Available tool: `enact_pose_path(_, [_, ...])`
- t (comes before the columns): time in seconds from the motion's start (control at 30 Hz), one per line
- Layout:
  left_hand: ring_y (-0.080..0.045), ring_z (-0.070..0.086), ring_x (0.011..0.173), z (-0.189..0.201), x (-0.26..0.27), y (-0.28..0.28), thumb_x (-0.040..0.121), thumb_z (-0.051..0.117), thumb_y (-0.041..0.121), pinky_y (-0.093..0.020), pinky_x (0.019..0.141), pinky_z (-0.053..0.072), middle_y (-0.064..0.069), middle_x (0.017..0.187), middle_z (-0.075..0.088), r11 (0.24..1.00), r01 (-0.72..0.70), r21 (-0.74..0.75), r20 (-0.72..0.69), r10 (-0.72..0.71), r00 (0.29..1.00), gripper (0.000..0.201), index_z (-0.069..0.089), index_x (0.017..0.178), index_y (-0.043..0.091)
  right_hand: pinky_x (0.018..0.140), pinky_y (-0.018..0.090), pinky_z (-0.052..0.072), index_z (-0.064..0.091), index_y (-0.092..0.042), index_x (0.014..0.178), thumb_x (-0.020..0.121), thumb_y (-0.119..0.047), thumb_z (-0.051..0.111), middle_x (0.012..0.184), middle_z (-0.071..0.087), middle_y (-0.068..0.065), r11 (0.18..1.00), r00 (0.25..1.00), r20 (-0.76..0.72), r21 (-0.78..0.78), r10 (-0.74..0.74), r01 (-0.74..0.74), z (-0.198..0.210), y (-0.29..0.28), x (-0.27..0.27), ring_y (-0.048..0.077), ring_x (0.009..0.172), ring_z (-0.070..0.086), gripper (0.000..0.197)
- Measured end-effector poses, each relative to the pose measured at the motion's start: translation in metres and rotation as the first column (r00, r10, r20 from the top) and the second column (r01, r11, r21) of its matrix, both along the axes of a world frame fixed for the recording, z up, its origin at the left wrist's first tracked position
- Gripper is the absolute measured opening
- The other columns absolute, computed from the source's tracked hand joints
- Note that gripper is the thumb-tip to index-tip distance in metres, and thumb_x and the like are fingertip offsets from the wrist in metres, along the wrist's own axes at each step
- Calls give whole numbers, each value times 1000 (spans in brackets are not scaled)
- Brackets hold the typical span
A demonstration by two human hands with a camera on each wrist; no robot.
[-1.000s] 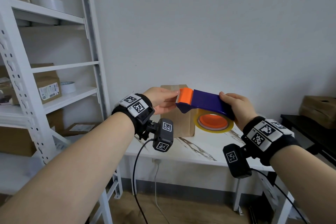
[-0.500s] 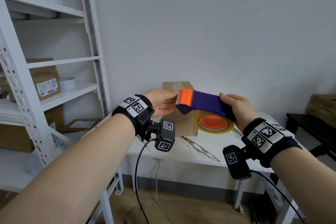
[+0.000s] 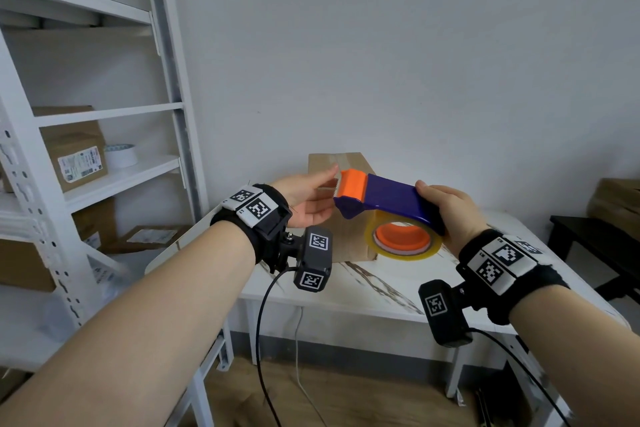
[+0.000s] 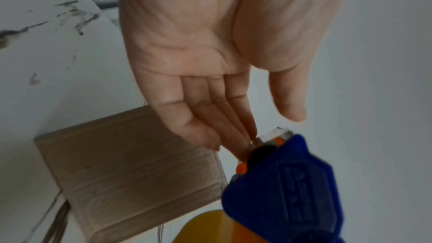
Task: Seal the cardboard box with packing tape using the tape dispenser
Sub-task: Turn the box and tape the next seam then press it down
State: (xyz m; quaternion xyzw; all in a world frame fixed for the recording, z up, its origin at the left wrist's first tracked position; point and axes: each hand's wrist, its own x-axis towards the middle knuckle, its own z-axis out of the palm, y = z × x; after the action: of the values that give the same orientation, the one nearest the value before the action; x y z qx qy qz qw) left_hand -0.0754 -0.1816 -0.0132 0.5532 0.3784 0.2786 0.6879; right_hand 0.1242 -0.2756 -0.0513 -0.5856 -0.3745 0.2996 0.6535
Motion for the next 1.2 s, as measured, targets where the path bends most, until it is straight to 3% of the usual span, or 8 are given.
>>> enact_pose_path(0.13, [-12,63,75,-1,-1,5,88,65,28,-22,64,52,-2,87,67,999,-11,53,-28,13,1000,20,58,102,15,70,34,42,61,-10,71,89,-26,60,69,55,10,1000,1000,21,-12,-6,6,-2,5,1,25,65,50,24])
enact_pose_path(0.37, [-13,64,76,-5,-1,11,88,65,23,-25,73,50,-2,86,69,992,-35,117,-98,46,994,12,61,96,14,62,29,44,61,-10,70,90,-26,59,67,56,9,999,997,70,-33,-19,21,-6,9,-1,23,60,51,26])
enact_pose_path(0.5, [-13,62,75,-8,-1,15,86,68,25,-24,68,52,0,78,71,988,-59,144,-125,78,989,18,57,97,15,69,34,42,60,-10,68,90,-27,60,72,54,12,999,995,100,-26,-32,35,-7,11,-3,27,67,50,27])
enact_pose_path(0.67, [-14,64,75,-8,2,18,89,65,21,-26,66,50,-3,86,69,985,-106,134,-129,123,984,24,55,110,15,63,31,41,59,-11,65,89,-28,60,69,52,11,999,990,135,-8,-48,50,-9,13,-5,25,63,48,30])
enact_pose_path(0.8, [-10,58,73,-5,2,16,92,60,25,-24,72,47,4,71,71,993,-80,82,-147,92,985,7,60,90,18,65,33,42,60,-11,67,90,-29,60,71,53,13,999,992,122,0,-45,45,-8,12,-6,26,64,49,29])
enact_pose_path(0.97, [-11,57,71,-4,4,10,91,60,26,-23,70,43,3,74,65,995,-85,47,-139,91,986,14,61,80,19,58,29,37,56,-11,62,90,-28,60,65,47,11,998,990,131,29,-60,57,-7,10,-6,24,59,44,33])
enact_pose_path(1.1, [-14,51,65,-3,8,8,93,57,28,-25,65,40,5,50,64,997,-78,30,-157,82,984,23,60,71,20,59,28,39,57,-11,63,90,-26,60,65,49,9,998,993,108,38,-51,47,-7,7,-6,23,58,46,31])
enact_pose_path(1.2, [-15,51,59,-5,10,9,95,54,27,-27,68,40,4,44,60,995,-93,26,-154,96,983,29,57,68,16,58,27,40,58,-10,64,91,-26,59,63,51,8,998,995,90,47,-34,30,-5,5,-6,22,56,48,30])
